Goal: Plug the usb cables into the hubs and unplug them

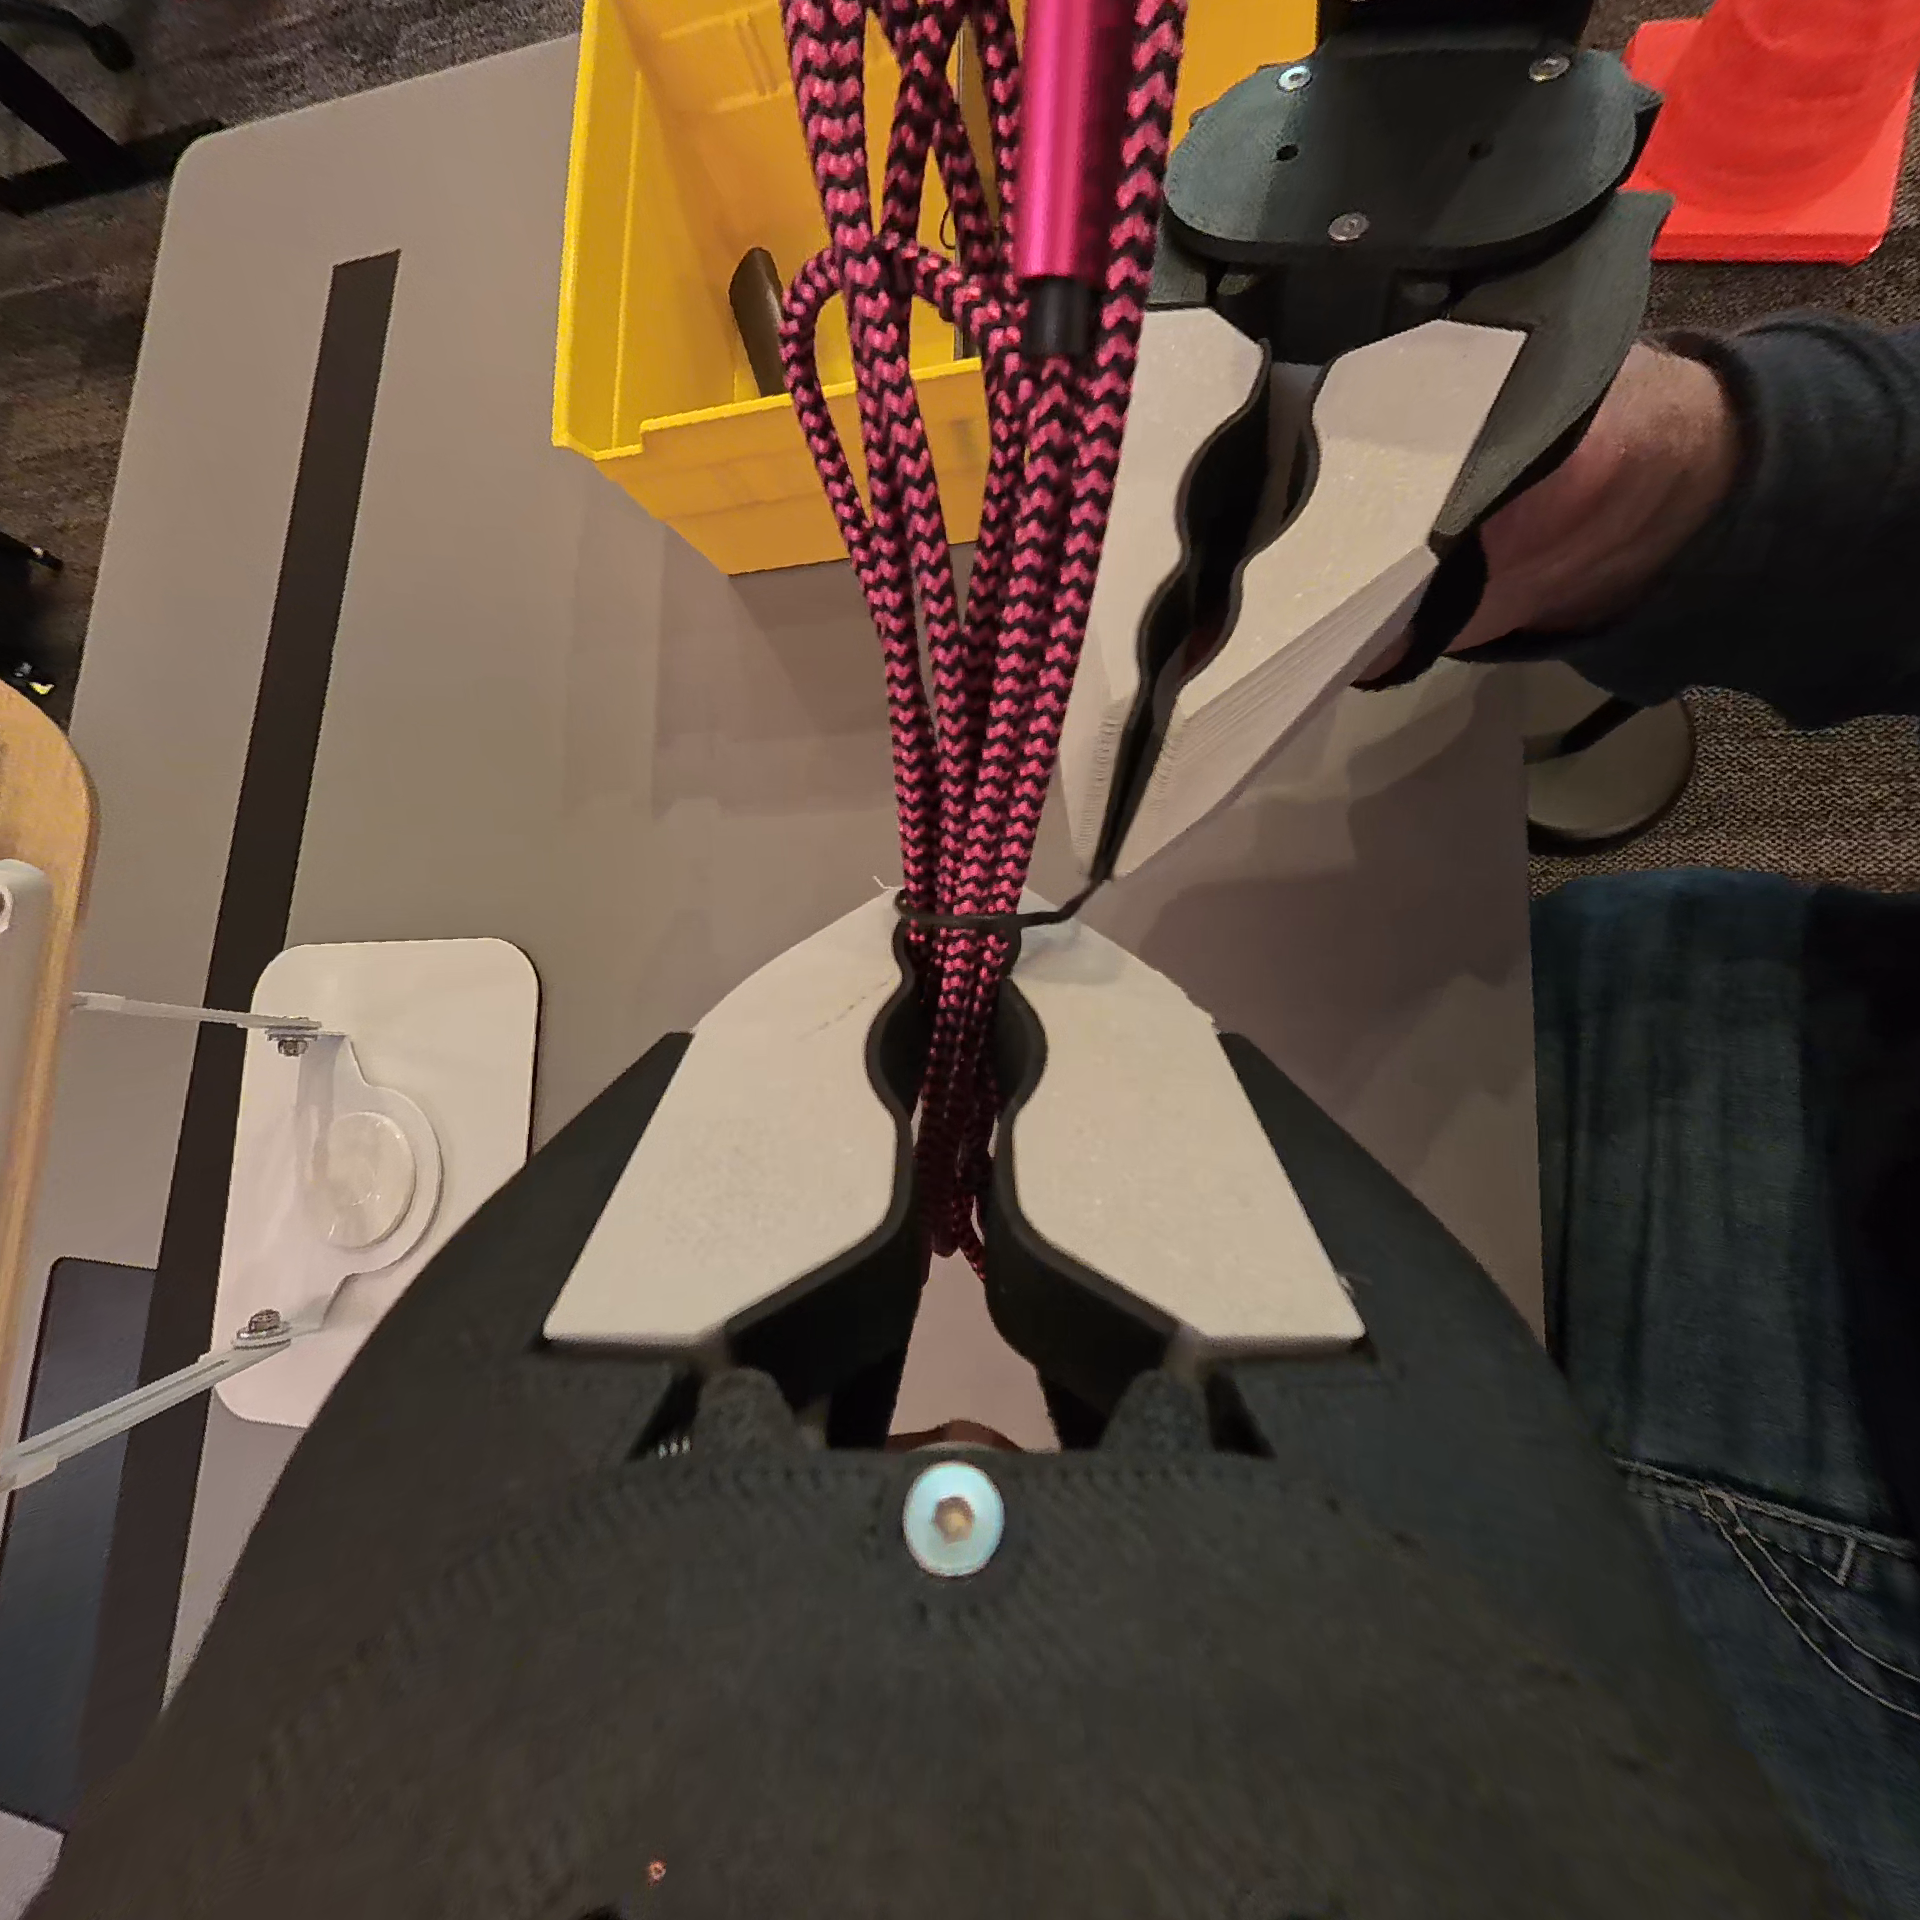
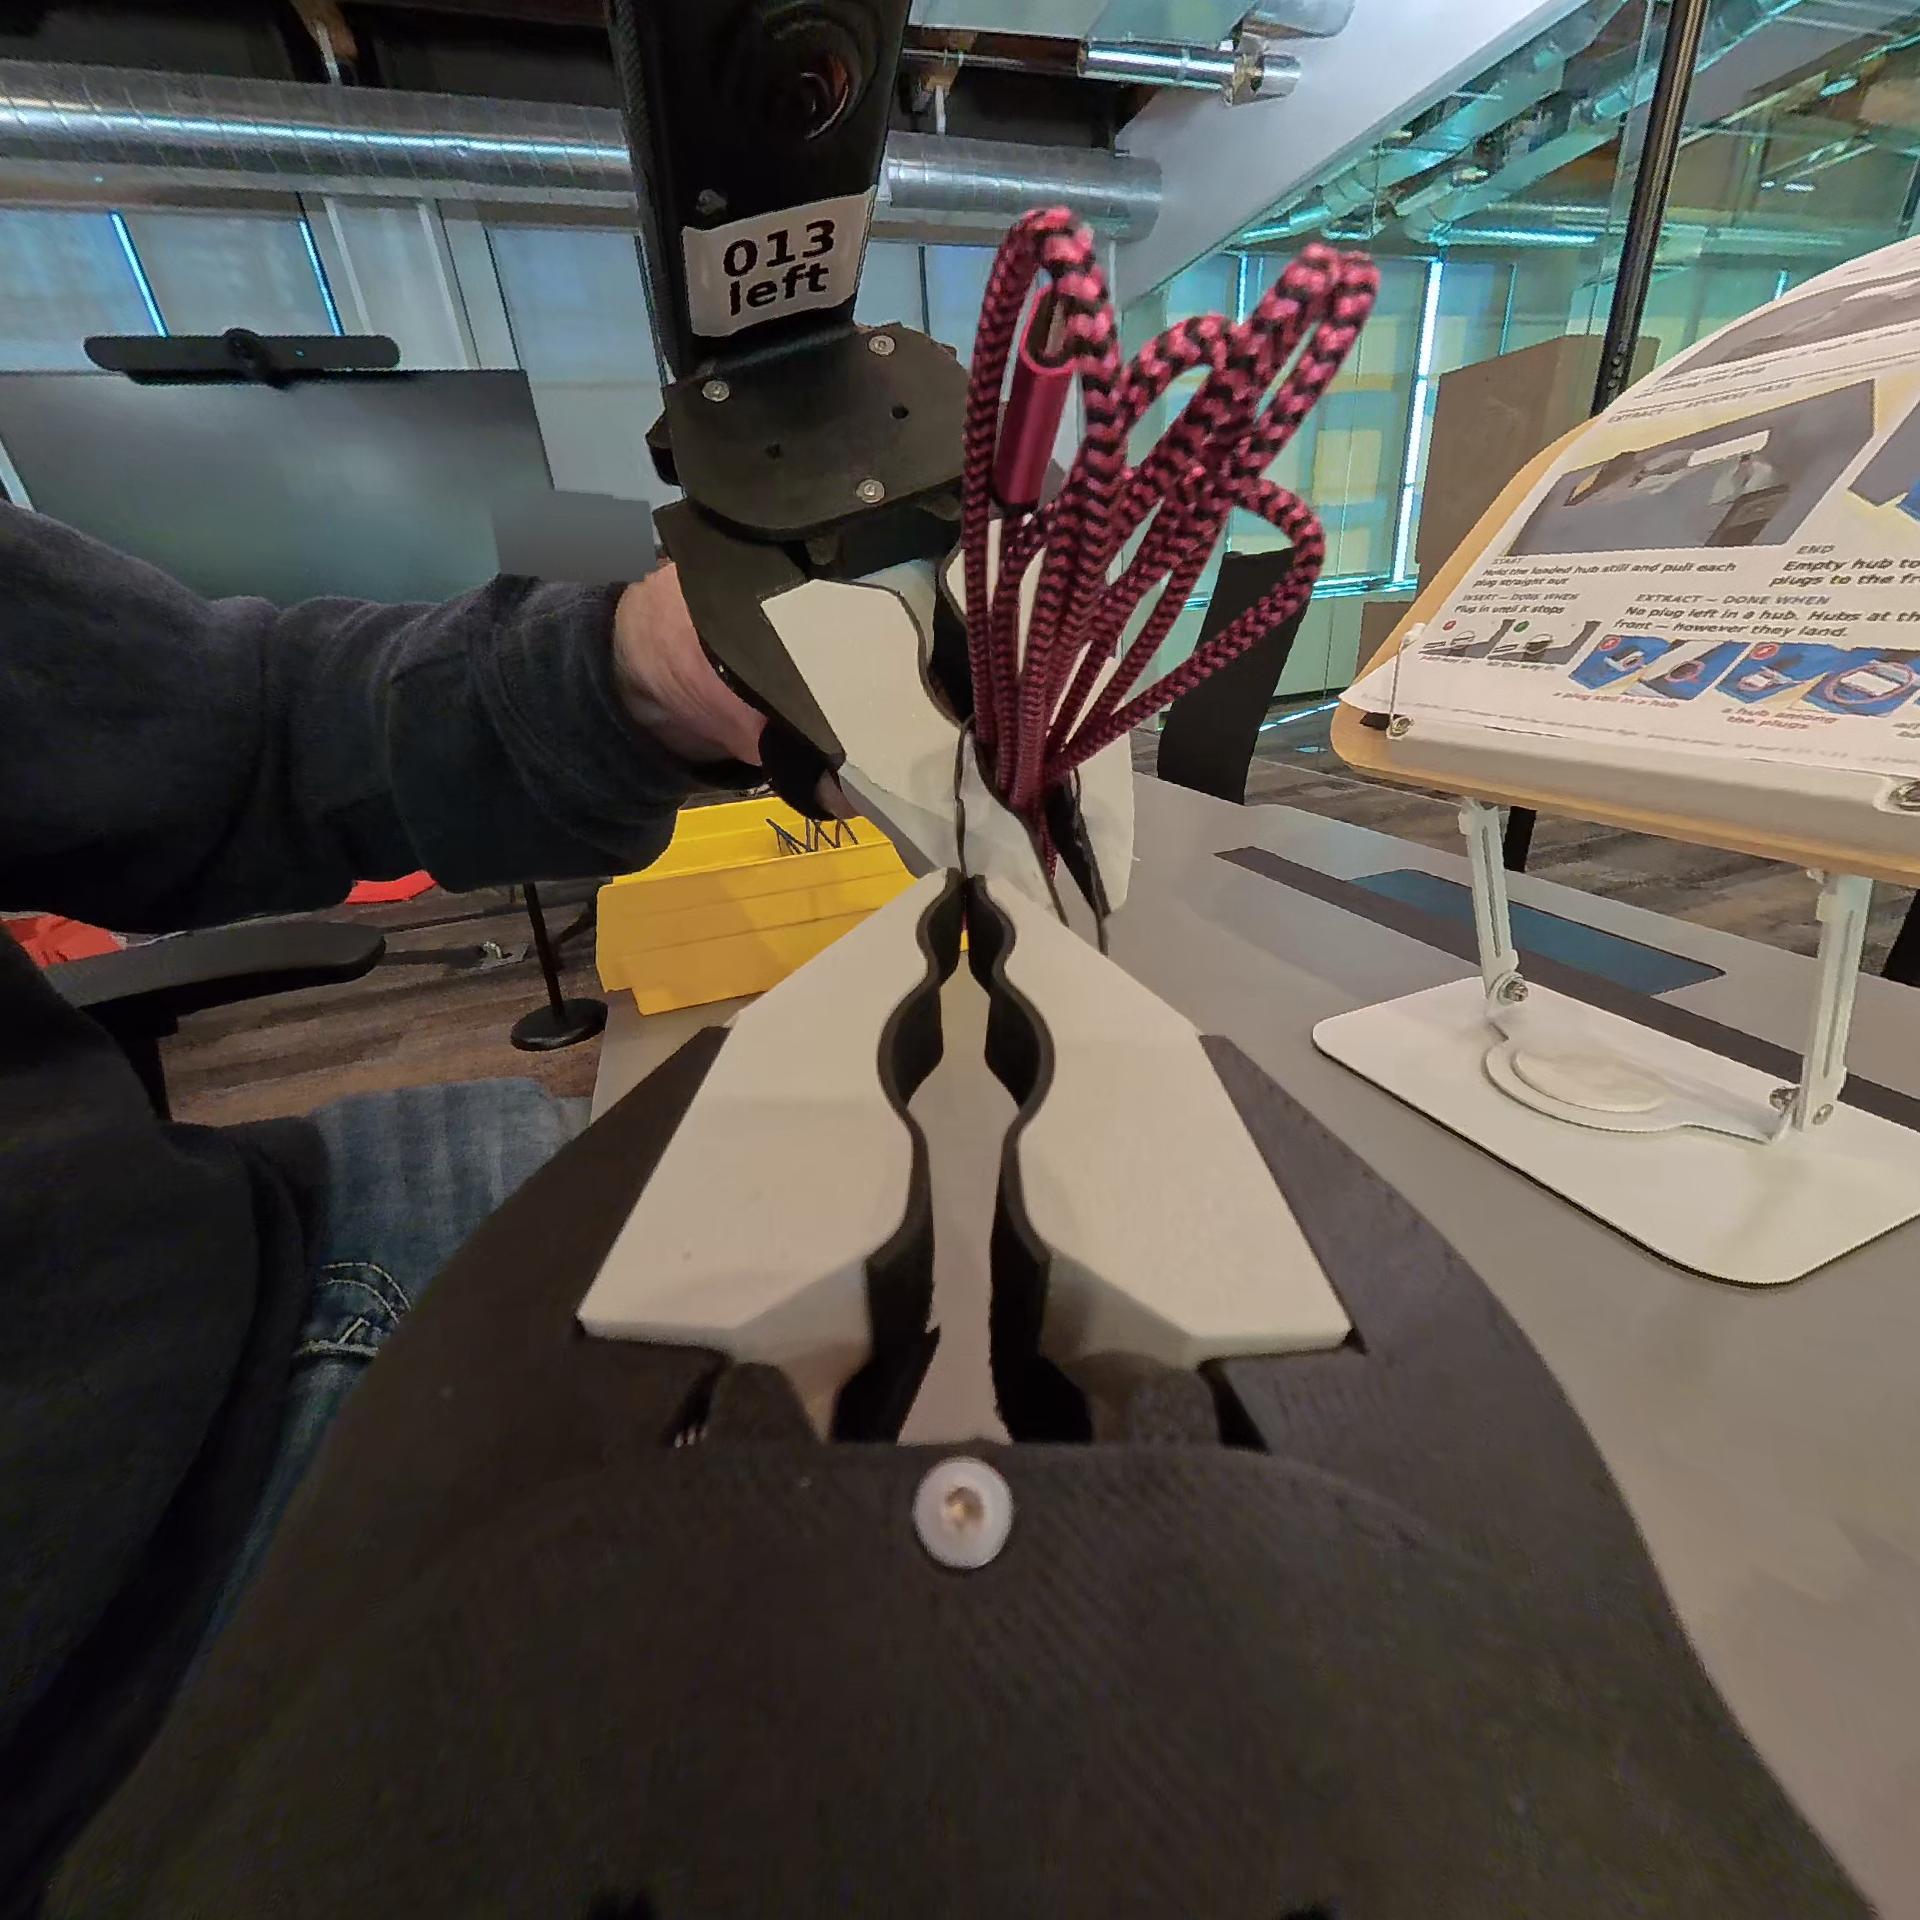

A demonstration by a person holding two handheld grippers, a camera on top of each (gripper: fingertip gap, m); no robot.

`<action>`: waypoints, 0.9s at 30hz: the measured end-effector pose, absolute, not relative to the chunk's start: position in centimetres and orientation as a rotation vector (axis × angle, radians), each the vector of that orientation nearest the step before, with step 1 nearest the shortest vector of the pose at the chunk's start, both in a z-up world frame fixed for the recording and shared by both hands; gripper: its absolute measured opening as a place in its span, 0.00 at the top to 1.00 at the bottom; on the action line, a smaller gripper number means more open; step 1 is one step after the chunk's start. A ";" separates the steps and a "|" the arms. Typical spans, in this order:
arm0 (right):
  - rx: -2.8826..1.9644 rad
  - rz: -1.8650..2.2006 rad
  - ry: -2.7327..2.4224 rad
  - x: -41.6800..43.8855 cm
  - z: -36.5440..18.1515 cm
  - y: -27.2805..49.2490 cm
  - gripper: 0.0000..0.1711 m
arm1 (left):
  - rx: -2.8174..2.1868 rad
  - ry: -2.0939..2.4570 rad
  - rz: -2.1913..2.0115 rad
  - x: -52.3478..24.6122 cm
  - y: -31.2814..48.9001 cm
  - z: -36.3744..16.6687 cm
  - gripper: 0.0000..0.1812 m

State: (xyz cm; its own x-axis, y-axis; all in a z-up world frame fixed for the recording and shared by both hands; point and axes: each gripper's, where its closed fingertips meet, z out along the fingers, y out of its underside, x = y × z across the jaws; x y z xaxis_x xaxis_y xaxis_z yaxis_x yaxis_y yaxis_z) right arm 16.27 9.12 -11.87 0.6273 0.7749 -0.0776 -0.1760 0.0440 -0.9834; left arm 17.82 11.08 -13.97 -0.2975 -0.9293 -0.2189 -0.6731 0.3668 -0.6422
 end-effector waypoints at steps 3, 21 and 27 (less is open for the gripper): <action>-1.345 0.783 -0.579 16.2 -12.0 9.0 1.00 | -1.384 2.054 -0.602 17.8 11.1 -13.8 0.96; -1.349 0.807 -0.515 17.0 -11.2 9.6 0.73 | -1.371 2.063 -0.535 17.6 11.4 -13.9 0.96; -1.382 0.899 -0.444 16.6 -10.7 10.1 0.50 | -1.329 2.039 -0.399 17.7 12.1 -13.9 0.96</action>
State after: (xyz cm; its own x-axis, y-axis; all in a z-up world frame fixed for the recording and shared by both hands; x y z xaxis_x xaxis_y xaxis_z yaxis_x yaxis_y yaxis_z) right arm 16.64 10.07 -10.71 0.6082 0.7607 -0.2268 -0.2828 -0.0594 -0.9574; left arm 17.75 12.07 -13.92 -0.2632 -0.8944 -0.3616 -0.6921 0.4362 -0.5751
